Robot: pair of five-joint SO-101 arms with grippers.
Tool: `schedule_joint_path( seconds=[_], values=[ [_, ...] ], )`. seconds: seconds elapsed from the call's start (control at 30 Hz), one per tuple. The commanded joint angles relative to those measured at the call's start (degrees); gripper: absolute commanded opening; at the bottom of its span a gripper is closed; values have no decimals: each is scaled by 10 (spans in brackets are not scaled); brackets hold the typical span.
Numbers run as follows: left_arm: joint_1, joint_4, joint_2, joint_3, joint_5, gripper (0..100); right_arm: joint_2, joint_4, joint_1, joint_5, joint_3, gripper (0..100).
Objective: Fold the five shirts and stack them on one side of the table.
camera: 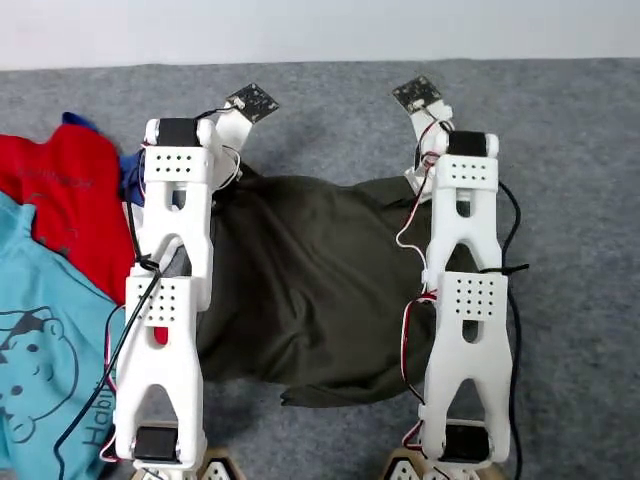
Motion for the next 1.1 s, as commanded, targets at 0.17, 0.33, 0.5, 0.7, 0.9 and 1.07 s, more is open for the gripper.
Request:
schedule_joint_path(
  seconds=[0.17,0.33,0.5,0.7,0.9,1.07],
  values=[
    [1,13,-8,-4,4,2,3,-10,1,-7,-10,114],
    [8,13,-12,-5,4,2,3,9,1,48,-82,14],
    [17,14,-12,-39,6,2,-3,51,-3,50,-182,10],
    [17,14,-12,-146,6,2,-78,111,2,50,-178,10],
    [16,15,-16,-239,8,2,-147,166,2,51,-178,10],
    [19,15,-100,-232,76,2,-225,201,5,51,-178,10]
  ],
)
